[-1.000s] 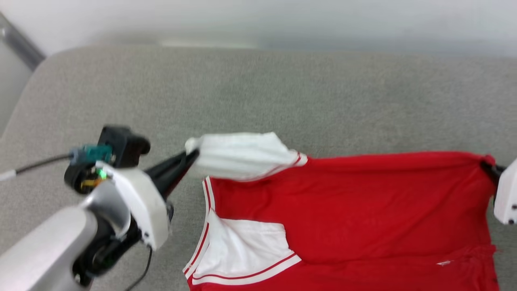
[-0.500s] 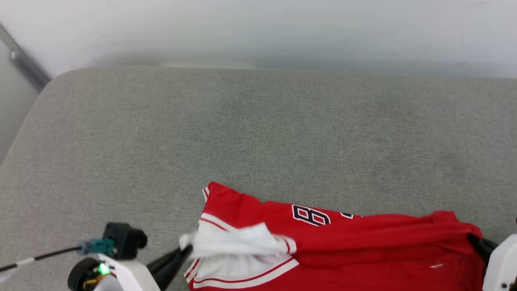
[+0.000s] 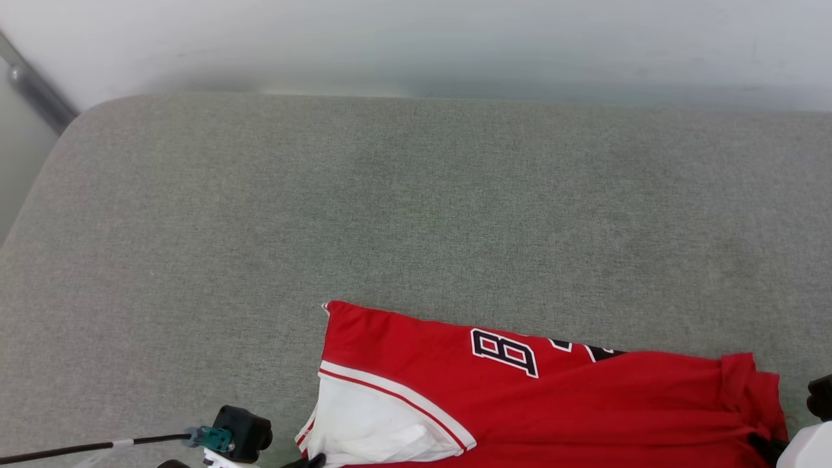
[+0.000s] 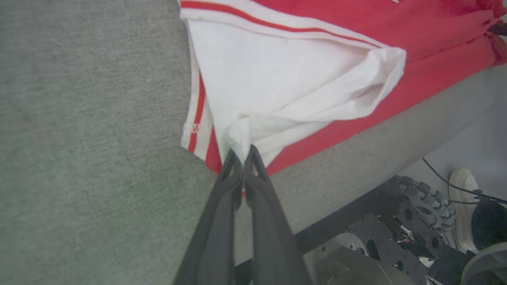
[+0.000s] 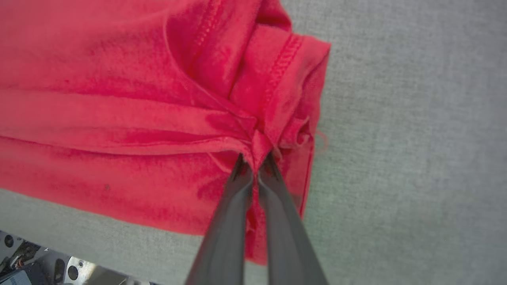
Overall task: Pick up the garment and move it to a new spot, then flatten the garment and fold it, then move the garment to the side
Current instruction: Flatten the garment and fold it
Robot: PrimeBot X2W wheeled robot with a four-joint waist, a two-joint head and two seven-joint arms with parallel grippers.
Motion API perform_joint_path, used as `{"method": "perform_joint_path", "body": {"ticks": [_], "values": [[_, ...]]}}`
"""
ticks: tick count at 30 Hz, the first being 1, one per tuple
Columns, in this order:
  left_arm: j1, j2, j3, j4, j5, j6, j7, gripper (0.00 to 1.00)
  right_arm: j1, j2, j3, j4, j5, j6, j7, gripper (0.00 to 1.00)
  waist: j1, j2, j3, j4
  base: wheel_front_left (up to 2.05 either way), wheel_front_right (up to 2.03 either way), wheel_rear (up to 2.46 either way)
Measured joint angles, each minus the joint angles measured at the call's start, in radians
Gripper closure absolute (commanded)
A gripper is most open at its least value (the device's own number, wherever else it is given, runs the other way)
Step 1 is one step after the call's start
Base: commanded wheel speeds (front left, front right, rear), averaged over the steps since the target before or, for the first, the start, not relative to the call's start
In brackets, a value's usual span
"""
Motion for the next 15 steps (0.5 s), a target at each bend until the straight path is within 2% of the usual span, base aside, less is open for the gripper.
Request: {"method": "perform_joint_path", "body": {"ticks": [6,7,8,9,10,11,15], "values": [[-0.019,-0.029,-0.015,0.074,0.024,-0.024,-0.013,1.00,-0.004,-0.026,0.039,0.010,-0.019,0.000,0.000,1.00,0.0000,0.0000,0.012,-0.008,0.00,0.00,0.00],[-0.023,-0.033,-0.017,0.082,0.028,-0.026,-0.014,1.00,-0.006,-0.027,0.041,0.013,-0.019,0.000,0.000,0.67,0.0000,0.0000,0.012,-0.008,0.00,0.00,0.00],[-0.025,-0.036,-0.019,0.091,0.029,-0.030,-0.015,1.00,-0.007,-0.027,0.042,0.016,-0.019,0.000,0.000,0.00,0.0000,0.0000,0.012,-0.008,0.00,0.00,0.00],[-0.025,-0.039,-0.022,0.096,0.032,-0.033,-0.019,0.64,-0.012,-0.026,0.041,0.018,-0.019,0.000,-0.001,0.00,0.0000,0.0000,0.011,-0.009,0.00,0.00,0.00],[-0.025,-0.043,-0.023,0.102,0.039,-0.033,-0.028,0.05,-0.014,-0.023,0.038,0.020,-0.017,0.000,-0.001,0.00,0.0000,0.0000,0.008,-0.009,0.00,0.00,0.00],[-0.025,-0.048,-0.022,0.106,0.043,-0.033,-0.037,0.00,-0.016,-0.018,0.033,0.020,-0.010,0.000,-0.001,0.00,0.0000,0.0000,0.004,-0.009,0.00,0.00,0.00],[-0.026,-0.057,-0.002,0.105,0.047,-0.030,-0.097,0.00,-0.024,-0.002,0.003,-0.003,0.011,0.000,0.006,0.00,0.0000,0.0000,-0.020,-0.010,0.00,0.00,0.00]]}}
